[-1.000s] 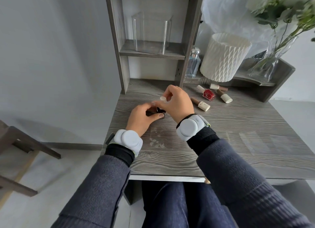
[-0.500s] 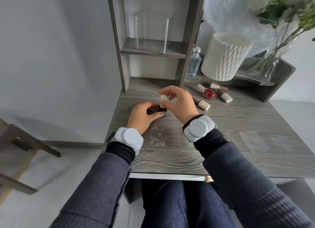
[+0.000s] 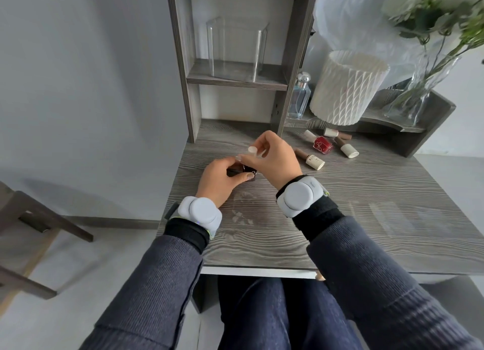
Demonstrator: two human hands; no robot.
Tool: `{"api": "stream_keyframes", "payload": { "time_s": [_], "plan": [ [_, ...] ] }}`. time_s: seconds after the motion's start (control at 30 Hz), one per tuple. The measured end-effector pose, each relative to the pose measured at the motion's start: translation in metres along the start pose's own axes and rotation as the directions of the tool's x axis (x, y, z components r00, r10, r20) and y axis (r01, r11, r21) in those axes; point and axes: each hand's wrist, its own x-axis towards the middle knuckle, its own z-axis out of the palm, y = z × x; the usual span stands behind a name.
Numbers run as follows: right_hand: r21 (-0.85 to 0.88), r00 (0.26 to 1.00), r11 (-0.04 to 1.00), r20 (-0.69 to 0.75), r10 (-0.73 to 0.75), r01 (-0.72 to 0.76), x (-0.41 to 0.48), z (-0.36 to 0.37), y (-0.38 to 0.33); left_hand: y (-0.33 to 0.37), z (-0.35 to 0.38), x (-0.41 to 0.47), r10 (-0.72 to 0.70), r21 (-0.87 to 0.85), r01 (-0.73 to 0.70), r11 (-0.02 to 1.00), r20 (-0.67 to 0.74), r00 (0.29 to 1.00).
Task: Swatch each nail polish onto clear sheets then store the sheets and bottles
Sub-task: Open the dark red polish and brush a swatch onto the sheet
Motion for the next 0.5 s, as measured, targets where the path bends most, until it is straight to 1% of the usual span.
{"api": "stream_keyframes", "payload": {
  "time_s": [0.07,0.3,0.5],
  "plan": [
    [-0.011,1.000,1.000,-0.021,0.013,-0.014,-0.0008,-0.0005,0.0000,-0.0004,0.0002,0.0001,0.004,-0.003,-0.004,1.000,0.002,1.000],
    [0.030,0.998,0.999,-0.051,-0.020,0.022,-0.0017,0.0005,0.0039,-0.0005,0.0005,0.0001,0.000,-0.022,0.001,1.000,0.003,1.000],
    [0.104,0.996,0.992,0.033,-0.080,0.076,-0.0023,-0.0044,0.0055,-0.0002,0.0002,-0.0008,-0.009,-0.034,0.009,0.999,0.003,1.000]
  ]
}}
